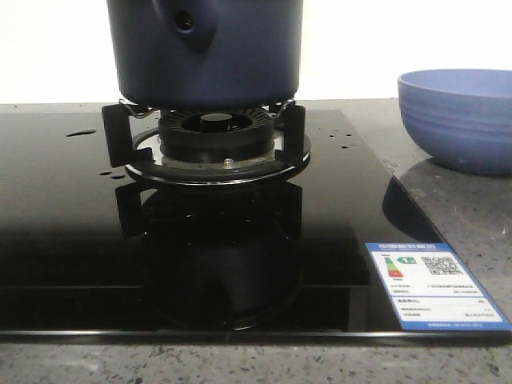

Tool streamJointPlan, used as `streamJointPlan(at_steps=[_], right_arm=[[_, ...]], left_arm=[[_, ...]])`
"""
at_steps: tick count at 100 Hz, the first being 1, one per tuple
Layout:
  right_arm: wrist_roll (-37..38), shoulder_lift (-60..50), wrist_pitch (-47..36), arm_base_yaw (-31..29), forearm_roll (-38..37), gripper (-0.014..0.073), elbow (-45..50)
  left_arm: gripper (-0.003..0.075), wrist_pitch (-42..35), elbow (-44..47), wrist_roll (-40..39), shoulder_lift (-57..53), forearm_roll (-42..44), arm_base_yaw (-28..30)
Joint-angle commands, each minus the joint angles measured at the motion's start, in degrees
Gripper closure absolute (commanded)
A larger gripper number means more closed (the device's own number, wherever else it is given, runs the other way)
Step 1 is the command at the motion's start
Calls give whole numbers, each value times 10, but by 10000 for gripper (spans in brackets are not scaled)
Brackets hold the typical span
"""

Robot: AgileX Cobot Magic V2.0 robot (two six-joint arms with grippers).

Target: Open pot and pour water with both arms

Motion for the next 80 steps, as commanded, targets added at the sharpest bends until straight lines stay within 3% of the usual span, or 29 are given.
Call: streamJointPlan(at_steps=[1,67,80], right_arm=[[-6,7,-34,1,15,126,-18],[-7,7,-34,1,15,126,-18],[-7,7,-34,1,15,126,-18]], left_arm=[[193,-40,-43,0,13,6,-4],[194,-43,-131,0,107,9,-4],[240,-42,-131,0,110,9,-4]])
